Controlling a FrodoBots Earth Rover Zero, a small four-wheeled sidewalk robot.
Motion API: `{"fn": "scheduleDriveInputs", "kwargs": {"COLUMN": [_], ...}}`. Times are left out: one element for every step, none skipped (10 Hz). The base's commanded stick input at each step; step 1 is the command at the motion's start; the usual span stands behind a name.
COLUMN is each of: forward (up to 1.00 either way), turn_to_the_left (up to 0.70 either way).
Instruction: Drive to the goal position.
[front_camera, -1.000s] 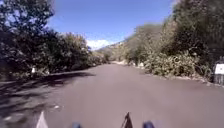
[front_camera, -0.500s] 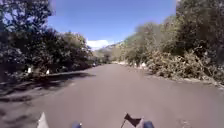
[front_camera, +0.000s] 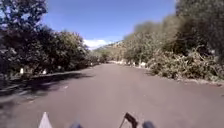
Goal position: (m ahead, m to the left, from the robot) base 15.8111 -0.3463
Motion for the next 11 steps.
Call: {"fn": "scheduleDriveInputs", "kwargs": {"forward": [0.85,0.85,0.85,0.85,0.85,0.85,0.85,0.85,0.85,0.85,0.85], "turn_to_the_left": [0.0,0.0,0.0,0.0,0.0,0.0,0.0,0.0,0.0,0.0,0.0]}}
